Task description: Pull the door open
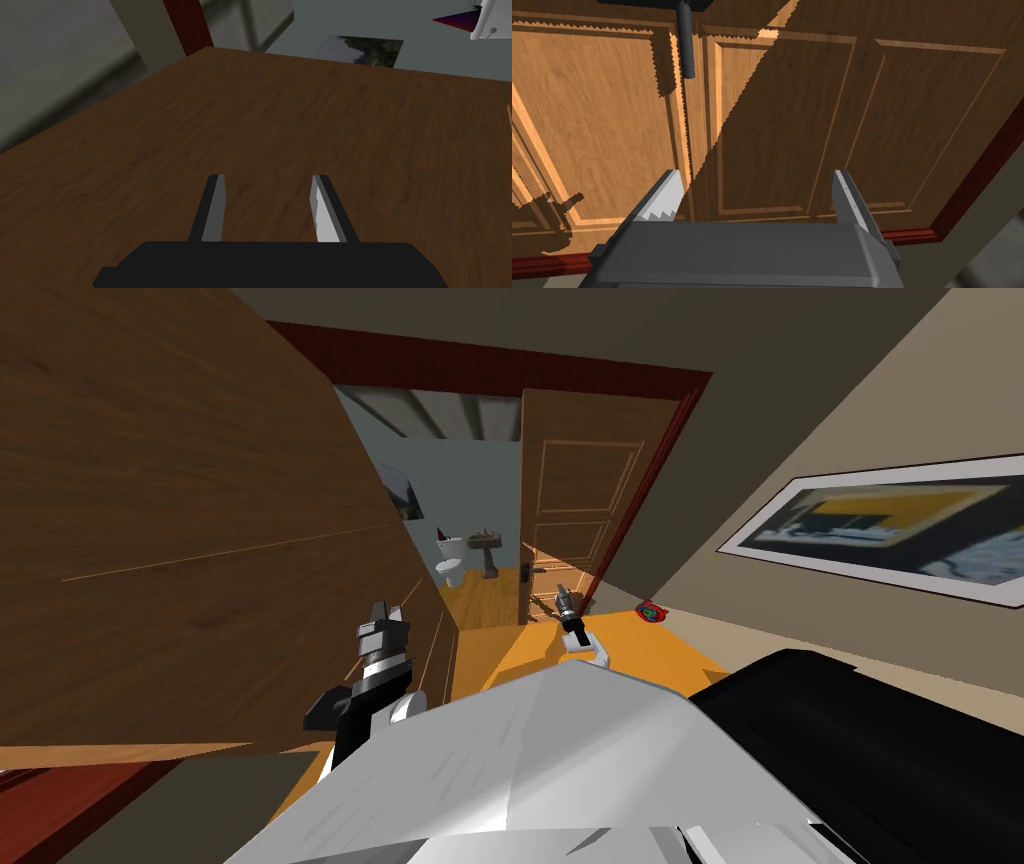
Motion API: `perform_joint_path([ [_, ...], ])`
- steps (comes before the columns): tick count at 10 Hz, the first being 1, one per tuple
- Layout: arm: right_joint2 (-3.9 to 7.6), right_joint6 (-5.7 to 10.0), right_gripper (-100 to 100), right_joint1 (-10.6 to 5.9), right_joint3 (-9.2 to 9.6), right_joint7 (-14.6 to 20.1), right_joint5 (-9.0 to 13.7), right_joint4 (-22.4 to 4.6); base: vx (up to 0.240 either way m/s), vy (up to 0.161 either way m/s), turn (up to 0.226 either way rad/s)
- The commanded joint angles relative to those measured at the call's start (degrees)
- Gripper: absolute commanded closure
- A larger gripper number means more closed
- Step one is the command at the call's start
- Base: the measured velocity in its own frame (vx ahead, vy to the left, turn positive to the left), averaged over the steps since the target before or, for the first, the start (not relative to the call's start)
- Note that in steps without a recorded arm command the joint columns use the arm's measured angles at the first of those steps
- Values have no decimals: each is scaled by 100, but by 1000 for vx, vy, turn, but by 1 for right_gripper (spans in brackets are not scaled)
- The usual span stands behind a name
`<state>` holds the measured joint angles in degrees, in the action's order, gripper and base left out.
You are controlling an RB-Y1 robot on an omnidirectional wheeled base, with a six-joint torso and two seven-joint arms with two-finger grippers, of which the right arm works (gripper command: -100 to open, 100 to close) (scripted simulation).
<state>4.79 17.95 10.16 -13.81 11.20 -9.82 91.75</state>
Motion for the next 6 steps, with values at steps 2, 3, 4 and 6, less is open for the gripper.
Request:
perform_joint_path([
  [2,26,-48,-100,-163,-98,163,-95,-307,125,-25,85],
  [3,25,-58,-100,-208,-126,208,-127,-402,97,-34,75],
  [4,19,-74,-100,-291,-178,290,-186,-575,124,-40,124],
  [6,2,-106,-100,-447,-276,444,-297,-900,175,-65,144],
])
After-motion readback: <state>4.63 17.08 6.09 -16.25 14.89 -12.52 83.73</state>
